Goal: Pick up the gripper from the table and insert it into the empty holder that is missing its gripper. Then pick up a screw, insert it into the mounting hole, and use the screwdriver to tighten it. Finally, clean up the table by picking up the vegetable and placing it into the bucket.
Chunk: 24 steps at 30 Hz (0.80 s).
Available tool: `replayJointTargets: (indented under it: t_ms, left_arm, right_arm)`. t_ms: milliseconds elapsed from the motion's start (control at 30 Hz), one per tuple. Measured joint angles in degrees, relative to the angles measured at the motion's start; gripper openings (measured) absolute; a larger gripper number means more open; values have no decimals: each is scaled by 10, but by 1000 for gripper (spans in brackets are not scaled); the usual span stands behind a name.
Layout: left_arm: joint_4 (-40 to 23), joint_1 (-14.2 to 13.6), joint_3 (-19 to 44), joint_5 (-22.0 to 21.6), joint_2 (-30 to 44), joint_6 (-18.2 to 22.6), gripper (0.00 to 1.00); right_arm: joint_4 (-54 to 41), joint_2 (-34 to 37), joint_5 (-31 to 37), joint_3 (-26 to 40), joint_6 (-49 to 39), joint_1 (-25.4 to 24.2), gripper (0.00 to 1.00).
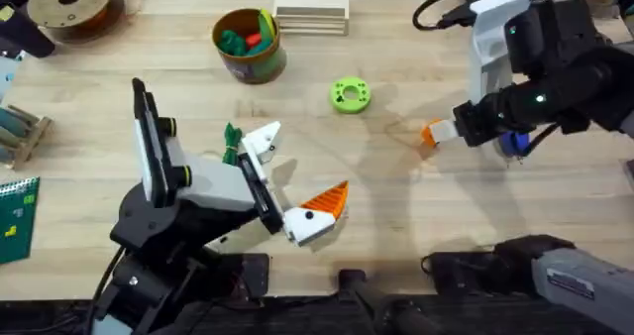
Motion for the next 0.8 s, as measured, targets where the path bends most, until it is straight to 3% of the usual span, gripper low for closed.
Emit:
replayJointTargets:
  t_ms: [200,267,367,400,633,800]
  left_arm:
    - [0,0,0,0,0,0,988]
    - [0,0,0,0,0,0,987]
    - [0,0,0,0,0,0,987]
    - [0,0,0,0,0,0,987]
    - [0,0,0,0,0,0,987]
    - [0,0,0,0,0,0,987]
  right_arm:
    - [-2,0,0,0,0,0,370]
    - [-2,0,0,0,-1,0,271]
    - [-3,0,-2,0,-2,0,38]
    - [-2,0,-2,1,-1,0,18]
    - [-4,-13,-11,1,1,0,18]
    - [-3,-95,-25,1,21,-6,17]
